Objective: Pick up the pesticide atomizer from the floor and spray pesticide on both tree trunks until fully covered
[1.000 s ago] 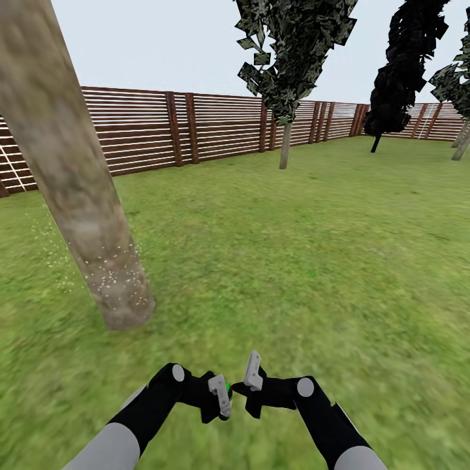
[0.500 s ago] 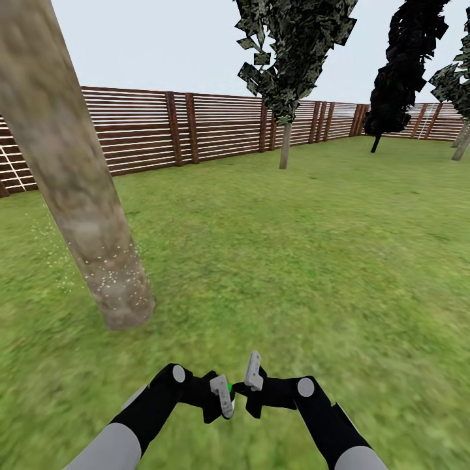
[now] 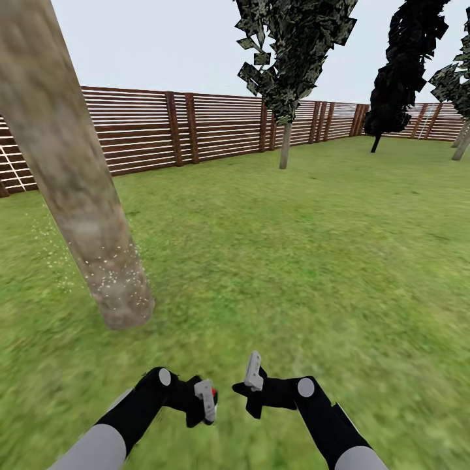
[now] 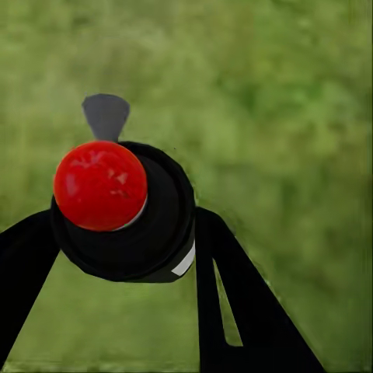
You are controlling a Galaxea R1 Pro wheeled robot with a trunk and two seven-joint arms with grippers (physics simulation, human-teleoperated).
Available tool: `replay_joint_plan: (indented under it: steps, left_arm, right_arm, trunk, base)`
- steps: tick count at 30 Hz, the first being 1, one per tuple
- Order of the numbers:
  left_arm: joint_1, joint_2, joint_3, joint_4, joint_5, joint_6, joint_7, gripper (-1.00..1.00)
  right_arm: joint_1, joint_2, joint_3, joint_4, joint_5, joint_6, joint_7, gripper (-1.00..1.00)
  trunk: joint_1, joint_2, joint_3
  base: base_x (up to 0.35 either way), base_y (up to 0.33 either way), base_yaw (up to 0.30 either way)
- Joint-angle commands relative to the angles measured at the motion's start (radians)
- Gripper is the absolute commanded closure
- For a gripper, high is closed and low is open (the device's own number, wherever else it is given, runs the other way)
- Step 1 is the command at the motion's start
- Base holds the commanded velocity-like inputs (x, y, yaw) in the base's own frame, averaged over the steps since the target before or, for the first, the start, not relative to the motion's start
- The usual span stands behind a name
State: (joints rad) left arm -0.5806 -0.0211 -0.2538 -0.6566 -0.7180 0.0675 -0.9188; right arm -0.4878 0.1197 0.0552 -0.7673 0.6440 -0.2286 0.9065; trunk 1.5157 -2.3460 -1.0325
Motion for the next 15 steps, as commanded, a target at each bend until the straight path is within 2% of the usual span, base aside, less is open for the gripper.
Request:
replay_joint_plan:
  steps: [1,3,8,10,12,13,14,15]
  left_arm:
    - [0.000,0.016,0.002,0.000,0.003,0.000,0.000,1.00]
    - [0.001,0.045,0.003,0.000,0.003,-0.003,0.000,1.00]
    - [0.013,0.163,0.008,0.000,0.010,-0.005,0.004,1.00]
    - [0.015,0.210,0.020,0.001,0.014,-0.002,0.021,1.00]
    - [0.031,0.219,0.132,0.015,0.026,-0.004,0.112,1.00]
    - [0.037,0.215,0.214,0.037,0.030,-0.005,0.172,1.00]
    - [0.039,0.210,0.287,0.075,0.042,-0.006,0.228,1.00]
    - [0.040,0.207,0.346,0.131,0.078,-0.019,0.279,1.00]
  right_arm:
    - [0.000,-0.001,0.000,0.001,0.000,0.000,0.000,1.00]
    - [0.000,-0.002,0.000,0.001,0.000,0.000,0.000,1.00]
    - [0.000,-0.005,-0.004,0.008,0.002,-0.001,-0.005,1.00]
    - [0.000,-0.028,-0.012,0.021,-0.001,-0.002,-0.011,1.00]
    - [0.000,-0.043,-0.101,0.059,-0.002,-0.003,-0.027,1.00]
    - [0.000,-0.045,-0.183,0.083,-0.003,-0.004,-0.048,1.00]
    - [0.001,-0.046,-0.272,0.105,-0.002,-0.004,-0.100,1.00]
    - [0.003,-0.048,-0.361,0.145,-0.002,-0.005,-0.184,1.00]
  trunk:
    - [0.000,0.000,0.000]
    - [0.000,0.000,0.000]
    - [0.000,0.000,0.000]
    - [0.000,0.000,0.000]
    - [0.000,0.000,0.000]
    - [0.000,0.000,0.000]
    - [0.000,0.000,0.000]
    - [0.000,0.000,0.000]
  base:
    - [0.000,0.000,0.000]
    - [0.000,0.000,0.000]
    - [0.000,0.000,0.000]
    - [0.000,0.000,0.000]
    - [0.000,0.000,0.000]
    - [0.000,0.000,0.000]
    - [0.000,0.000,0.000]
    - [0.000,0.000,0.000]
